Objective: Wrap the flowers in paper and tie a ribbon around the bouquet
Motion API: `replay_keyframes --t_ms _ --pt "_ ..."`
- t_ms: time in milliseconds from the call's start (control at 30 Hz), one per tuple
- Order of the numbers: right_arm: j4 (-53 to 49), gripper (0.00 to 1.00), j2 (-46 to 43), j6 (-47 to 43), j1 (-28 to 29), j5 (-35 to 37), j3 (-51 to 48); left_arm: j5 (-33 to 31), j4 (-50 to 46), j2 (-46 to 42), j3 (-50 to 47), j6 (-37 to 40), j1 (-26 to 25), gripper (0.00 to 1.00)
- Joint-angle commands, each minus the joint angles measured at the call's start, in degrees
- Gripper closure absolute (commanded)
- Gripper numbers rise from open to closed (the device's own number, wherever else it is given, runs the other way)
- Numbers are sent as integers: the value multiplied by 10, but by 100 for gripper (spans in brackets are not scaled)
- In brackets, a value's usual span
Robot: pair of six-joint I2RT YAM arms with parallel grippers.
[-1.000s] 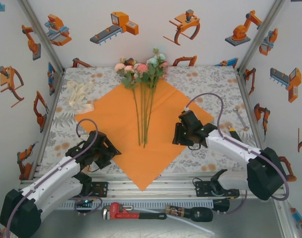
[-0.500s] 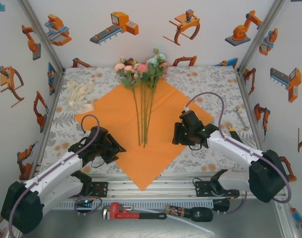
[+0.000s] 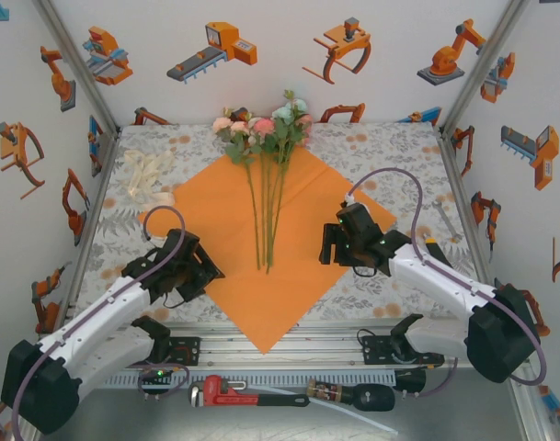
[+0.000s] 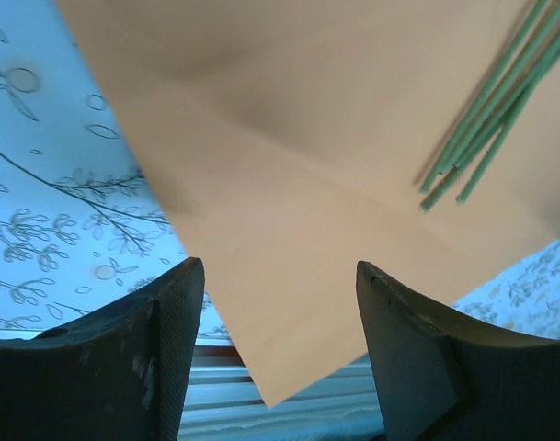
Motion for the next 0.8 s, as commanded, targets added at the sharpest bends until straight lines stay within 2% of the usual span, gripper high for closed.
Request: replay_keyframes --t_ms 0,133,300,433,500,633,767 --pt "-8 30 -16 17 -5 22 1 -20 15 20 -5 24 6 38" --pt "-9 18 -25 36 -8 44 -5 -47 20 53 -3 43 6 39" --pt "-10 17 -27 39 -11 46 -6 -62 32 63 -21 53 9 41" --pt "-10 17 -18 39 -12 44 -3 -25 88 68 -42 54 9 43" --pt "-11 17 -14 40 -12 41 0 7 128 73 -52 57 10 48" --pt "-11 17 -10 38 -12 40 6 30 127 66 -49 48 10 55" --pt "-12 17 -3 37 -12 40 11 72 133 36 -35 37 10 55"
